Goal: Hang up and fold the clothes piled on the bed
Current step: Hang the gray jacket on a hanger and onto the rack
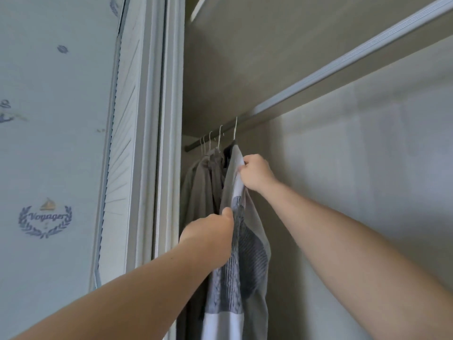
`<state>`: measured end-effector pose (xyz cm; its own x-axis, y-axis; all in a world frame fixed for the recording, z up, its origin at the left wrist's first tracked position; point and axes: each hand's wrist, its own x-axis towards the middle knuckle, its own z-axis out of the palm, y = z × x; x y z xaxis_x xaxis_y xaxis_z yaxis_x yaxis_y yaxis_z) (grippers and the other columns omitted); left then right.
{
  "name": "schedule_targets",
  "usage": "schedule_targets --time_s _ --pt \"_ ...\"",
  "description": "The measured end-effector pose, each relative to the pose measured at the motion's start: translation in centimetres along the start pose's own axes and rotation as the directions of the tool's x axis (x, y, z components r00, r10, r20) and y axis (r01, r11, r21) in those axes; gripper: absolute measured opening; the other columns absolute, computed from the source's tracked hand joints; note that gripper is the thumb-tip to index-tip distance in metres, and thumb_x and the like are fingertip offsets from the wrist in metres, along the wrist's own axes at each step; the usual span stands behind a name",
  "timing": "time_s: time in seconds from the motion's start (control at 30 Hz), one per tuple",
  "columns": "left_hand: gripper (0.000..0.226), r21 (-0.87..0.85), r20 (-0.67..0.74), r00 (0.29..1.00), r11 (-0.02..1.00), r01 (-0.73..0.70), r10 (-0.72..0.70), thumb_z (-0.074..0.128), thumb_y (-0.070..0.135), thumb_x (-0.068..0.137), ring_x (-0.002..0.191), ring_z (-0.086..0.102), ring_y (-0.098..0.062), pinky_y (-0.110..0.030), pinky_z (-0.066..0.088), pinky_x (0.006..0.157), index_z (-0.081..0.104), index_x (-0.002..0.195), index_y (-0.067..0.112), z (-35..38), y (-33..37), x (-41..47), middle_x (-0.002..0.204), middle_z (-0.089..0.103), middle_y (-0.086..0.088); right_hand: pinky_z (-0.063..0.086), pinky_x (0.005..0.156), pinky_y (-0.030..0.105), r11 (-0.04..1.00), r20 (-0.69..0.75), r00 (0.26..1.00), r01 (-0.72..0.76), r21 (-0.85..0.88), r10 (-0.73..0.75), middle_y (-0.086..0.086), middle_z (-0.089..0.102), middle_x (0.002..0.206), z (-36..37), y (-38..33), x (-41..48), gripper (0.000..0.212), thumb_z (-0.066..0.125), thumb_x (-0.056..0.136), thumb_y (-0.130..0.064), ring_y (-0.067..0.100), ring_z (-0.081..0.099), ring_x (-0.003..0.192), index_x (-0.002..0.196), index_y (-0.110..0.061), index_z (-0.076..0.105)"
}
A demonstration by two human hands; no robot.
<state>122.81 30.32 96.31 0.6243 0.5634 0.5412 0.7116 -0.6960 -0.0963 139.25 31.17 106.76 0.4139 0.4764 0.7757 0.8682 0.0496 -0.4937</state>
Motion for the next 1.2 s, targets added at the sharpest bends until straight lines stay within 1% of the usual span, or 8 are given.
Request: schedule_targets --time_s 0.1,0.27,0.43,0.57,0.77,0.83,1.0,1.2 --pt "0.065 0.059 0.021 1.000 0.998 0.020 -0.021 0.055 0.002 0.091 0.070 0.054 -0.021 -0.036 0.041 0.057 0.024 0.147 0.015 0.0 -0.2 0.8 0.085 0.054 -0.003 0.053 0.080 0.038 1.000 0.054 0.998 -0.020 -0.005 0.020 0.016 0.066 0.102 1.9 0.0 1.6 0.017 0.054 0.098 -0.012 0.035 0.063 0.092 0.101 0.000 0.066" --pt "0.065 0.093 0.081 0.993 0.992 0.083 -0.091 0.059 0.002 0.092 0.091 0.058 -0.028 -0.037 0.042 0.069 0.026 0.147 0.010 -0.4 -1.0 1.6 0.119 0.062 -0.014 0.054 0.095 0.045 0.997 0.107 0.992 -0.073 0.016 0.071 0.018 0.063 0.126 4.4 0.4 3.3 0.033 0.052 0.101 -0.015 0.038 0.062 0.111 0.130 -0.005 0.061" --pt "0.063 0.109 0.081 0.991 0.989 0.095 -0.104 0.060 0.002 0.092 0.080 0.053 -0.023 -0.036 0.043 0.066 0.028 0.145 0.010 -0.8 -1.5 1.6 0.102 0.060 -0.009 0.053 0.093 0.041 0.998 0.104 0.994 -0.042 0.055 0.036 0.019 0.066 0.120 5.7 0.9 3.6 0.027 0.053 0.100 -0.018 0.038 0.063 0.110 0.120 -0.008 0.067" --pt "0.063 0.158 0.055 0.994 0.983 0.089 -0.099 0.064 0.011 0.092 0.078 0.056 -0.022 -0.037 0.046 0.066 0.028 0.142 0.016 -1.0 -1.2 0.9 0.085 0.049 -0.001 0.048 0.092 0.033 0.985 0.091 0.995 0.014 0.173 -0.030 0.011 0.064 0.132 4.6 1.9 2.0 0.032 0.052 0.102 -0.023 0.031 0.059 0.119 0.132 -0.018 0.063" --pt "0.038 0.343 -0.214 0.968 0.938 -0.052 0.131 0.053 0.034 0.095 0.126 0.048 -0.030 -0.044 0.038 0.100 0.046 0.130 0.022 -1.4 -0.9 -3.8 0.131 0.058 -0.004 0.040 0.101 0.026 0.954 0.165 0.971 0.122 0.274 -0.171 -0.005 0.062 0.133 0.9 3.5 -5.6 0.035 0.053 0.102 -0.037 0.009 0.056 0.122 0.135 -0.025 0.060" --pt "0.045 0.344 -0.277 0.938 0.933 -0.107 0.210 0.050 0.045 0.094 0.137 0.043 -0.030 -0.046 0.033 0.110 0.052 0.133 0.023 -1.6 -1.8 -6.4 0.139 0.058 -0.003 0.040 0.110 0.029 0.941 0.195 0.957 0.150 0.302 -0.215 -0.010 0.061 0.136 0.0 4.1 -9.3 0.036 0.053 0.102 -0.038 0.003 0.054 0.124 0.137 -0.029 0.058" --pt "0.073 0.239 -0.200 0.974 0.969 -0.060 0.109 0.017 0.068 0.095 0.153 0.020 -0.029 -0.052 0.017 0.123 0.042 0.151 0.027 -1.0 -5.2 -14.6 0.159 0.038 -0.003 0.021 0.123 0.031 0.935 0.313 0.890 0.269 0.231 -0.333 -0.021 0.031 0.159 -1.0 4.5 -19.5 0.051 0.044 0.104 -0.047 -0.008 0.020 0.146 0.153 -0.039 0.036" --pt "0.077 0.122 -0.065 0.992 0.985 0.120 -0.112 0.004 0.075 0.095 0.156 -0.002 -0.021 -0.050 0.003 0.124 0.022 0.159 0.036 2.4 -11.5 -27.8 0.166 0.017 0.006 0.001 0.121 0.034 0.887 0.509 0.733 0.432 0.166 -0.452 -0.032 -0.005 0.163 1.6 -0.2 -31.4 0.063 0.021 0.093 -0.075 -0.004 -0.014 0.150 0.152 -0.059 0.002"
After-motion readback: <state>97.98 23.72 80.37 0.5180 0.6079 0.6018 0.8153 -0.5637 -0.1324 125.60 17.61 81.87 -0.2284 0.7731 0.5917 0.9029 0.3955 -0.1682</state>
